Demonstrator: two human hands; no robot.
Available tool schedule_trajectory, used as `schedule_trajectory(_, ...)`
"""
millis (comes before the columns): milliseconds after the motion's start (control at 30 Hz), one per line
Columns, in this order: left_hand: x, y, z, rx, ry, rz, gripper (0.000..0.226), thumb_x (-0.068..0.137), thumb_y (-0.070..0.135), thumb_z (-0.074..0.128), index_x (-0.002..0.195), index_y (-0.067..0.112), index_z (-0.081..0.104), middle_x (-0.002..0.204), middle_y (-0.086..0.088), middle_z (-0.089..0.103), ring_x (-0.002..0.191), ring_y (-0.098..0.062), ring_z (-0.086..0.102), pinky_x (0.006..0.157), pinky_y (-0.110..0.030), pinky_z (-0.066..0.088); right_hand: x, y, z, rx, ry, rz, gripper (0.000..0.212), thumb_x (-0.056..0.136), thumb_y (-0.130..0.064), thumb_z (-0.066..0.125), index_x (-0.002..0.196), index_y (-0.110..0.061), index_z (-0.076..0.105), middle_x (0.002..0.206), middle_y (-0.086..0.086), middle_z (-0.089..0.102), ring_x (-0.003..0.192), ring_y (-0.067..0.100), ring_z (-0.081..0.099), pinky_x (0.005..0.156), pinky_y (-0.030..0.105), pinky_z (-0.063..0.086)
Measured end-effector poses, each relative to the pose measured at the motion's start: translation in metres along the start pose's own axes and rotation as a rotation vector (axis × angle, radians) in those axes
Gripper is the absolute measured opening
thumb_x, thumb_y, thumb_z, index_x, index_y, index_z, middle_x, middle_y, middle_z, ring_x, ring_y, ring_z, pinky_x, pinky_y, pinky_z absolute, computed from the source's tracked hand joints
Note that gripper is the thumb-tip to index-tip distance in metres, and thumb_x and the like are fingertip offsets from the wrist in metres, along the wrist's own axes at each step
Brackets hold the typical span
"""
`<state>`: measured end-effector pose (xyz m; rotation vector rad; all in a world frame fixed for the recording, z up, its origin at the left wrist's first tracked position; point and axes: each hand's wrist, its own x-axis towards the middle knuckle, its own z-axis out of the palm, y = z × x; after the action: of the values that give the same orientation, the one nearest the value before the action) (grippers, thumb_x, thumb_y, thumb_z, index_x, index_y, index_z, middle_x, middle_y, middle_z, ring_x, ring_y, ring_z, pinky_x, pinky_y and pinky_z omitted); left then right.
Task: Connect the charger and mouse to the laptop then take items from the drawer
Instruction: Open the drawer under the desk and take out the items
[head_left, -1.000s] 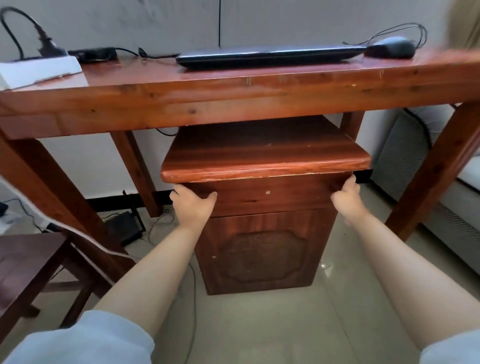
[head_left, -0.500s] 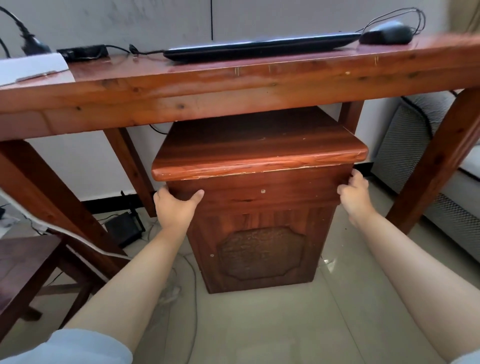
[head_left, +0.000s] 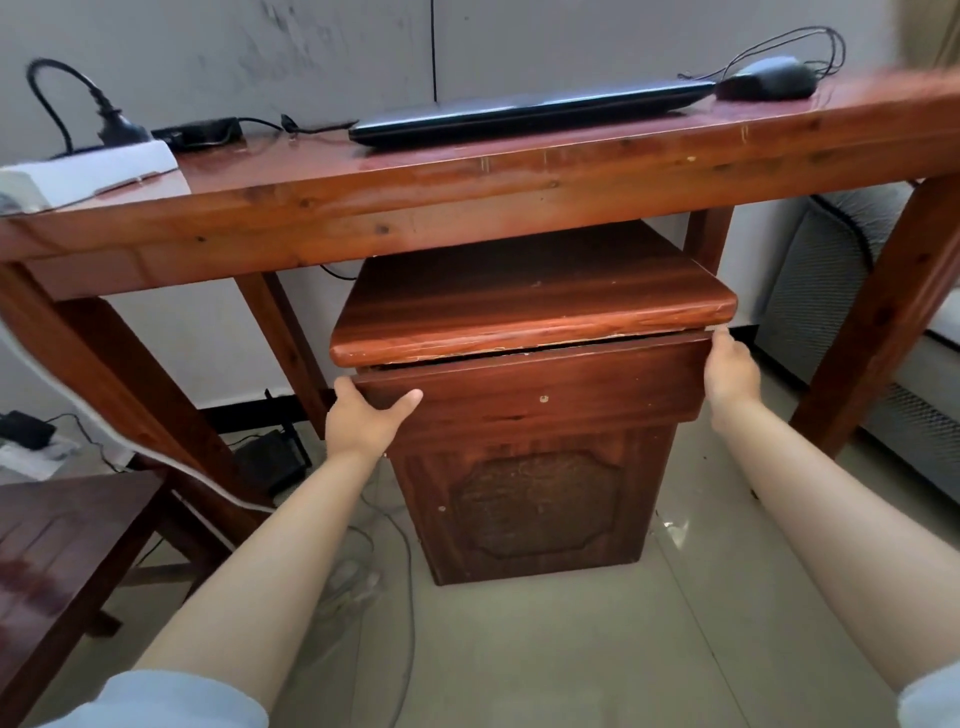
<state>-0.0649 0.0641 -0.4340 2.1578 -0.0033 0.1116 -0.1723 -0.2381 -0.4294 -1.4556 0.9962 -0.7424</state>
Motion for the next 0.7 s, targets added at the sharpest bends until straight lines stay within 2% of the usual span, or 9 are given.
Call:
schedule_trajectory(100,-0.018,-0.009,-0.008,0.074,-0.007,-0.012,0.070,0.073,0.040,0.074,0.122,0.002,0.041,0.124,-0.017,0.058,0.112,-0.035,0.057,0.090,-0.042,0.049,-0.014,0.005,-0.009,0.003,0.038,-0.016,0.048,0.096,-0.036,0.034,0.128,-0.002,0.041,0.133,0.017,0.047,0.120,0.033,0.046,0.099,0.040,0.038)
schedule_trajectory(167,-0.030,-0.011,-0.017,0.198,0.008,-0.009,0.068,0.071,0.043,0.075,0.117,0.002,0.046,0.117,-0.016,0.061,0.107,-0.034,0.059,0.084,-0.042,0.051,-0.023,0.013,-0.015,0.004,0.058,-0.052,0.031,0.094,-0.030,0.042,0.116,-0.008,0.045,0.121,0.014,0.053,0.114,0.031,0.049,0.089,0.036,0.040)
schedule_trajectory(267,-0.051,-0.015,-0.026,0.459,0.029,0.256,0.044,0.074,0.036,0.074,0.095,0.002,0.056,0.091,-0.012,0.058,0.088,-0.032,0.060,0.065,-0.035,0.046,-0.040,0.029,-0.026,-0.103,0.090,-0.216,0.006,0.091,-0.013,0.048,0.093,-0.011,0.042,0.091,0.010,0.050,0.098,0.028,0.051,0.075,0.031,0.035)
schedule_trajectory(300,-0.056,-0.015,-0.028,0.571,0.010,0.366,0.038,0.077,0.033,0.072,0.089,0.000,0.057,0.089,-0.013,0.056,0.085,-0.033,0.060,0.063,-0.036,0.045,-0.045,0.033,-0.029,-0.193,0.096,-0.297,0.005,0.089,-0.010,0.049,0.093,-0.008,0.047,0.092,0.015,0.050,0.097,0.031,0.051,0.075,0.034,0.037)
schedule_trajectory(367,-0.061,-0.012,-0.031,0.778,-0.053,0.519,0.036,0.083,0.030,0.065,0.096,-0.002,0.056,0.095,-0.018,0.057,0.085,-0.035,0.059,0.065,-0.039,0.048,-0.050,0.039,-0.034,-0.375,0.069,-0.436,0.018,0.088,-0.013,0.054,0.094,0.004,0.054,0.100,0.027,0.055,0.099,0.037,0.050,0.082,0.042,0.040)
schedule_trajectory(500,-0.056,0.001,-0.031,1.174,-0.162,0.693,0.031,0.091,0.030,0.053,0.112,0.007,0.050,0.109,-0.015,0.060,0.096,-0.032,0.060,0.076,-0.037,0.049,-0.054,0.042,-0.046,-0.817,-0.091,-0.683,0.042,0.080,-0.041,0.065,0.088,0.000,0.064,0.099,0.020,0.064,0.104,0.037,0.049,0.097,0.047,0.031)
schedule_trajectory(567,-0.056,0.007,-0.023,1.237,-0.228,0.747,0.026,0.093,0.025,0.049,0.113,0.009,0.052,0.112,-0.012,0.059,0.101,-0.030,0.058,0.079,-0.036,0.049,-0.055,0.042,-0.045,-1.023,-0.197,-0.874,0.046,0.075,-0.047,0.068,0.092,-0.004,0.067,0.100,0.015,0.067,0.108,0.036,0.051,0.106,0.048,0.019)
schedule_trajectory(600,-0.057,0.009,-0.018,1.226,-0.273,0.752,0.026,0.093,0.022,0.048,0.115,0.009,0.051,0.113,-0.012,0.058,0.103,-0.029,0.057,0.079,-0.036,0.049,-0.057,0.041,-0.042,-1.080,-0.274,-0.935,0.046,0.075,-0.046,0.067,0.096,-0.005,0.066,0.101,0.013,0.067,0.108,0.034,0.054,0.107,0.047,0.019)
schedule_trajectory(700,-0.058,0.014,-0.011,1.193,-0.326,0.751,0.024,0.092,0.015,0.048,0.116,0.010,0.052,0.114,-0.010,0.058,0.106,-0.027,0.056,0.080,-0.037,0.051,-0.061,0.032,-0.033,-1.114,-0.410,-1.002,0.037,0.084,-0.039,0.060,0.101,-0.007,0.062,0.102,0.010,0.065,0.101,0.028,0.058,0.096,0.039,0.037)
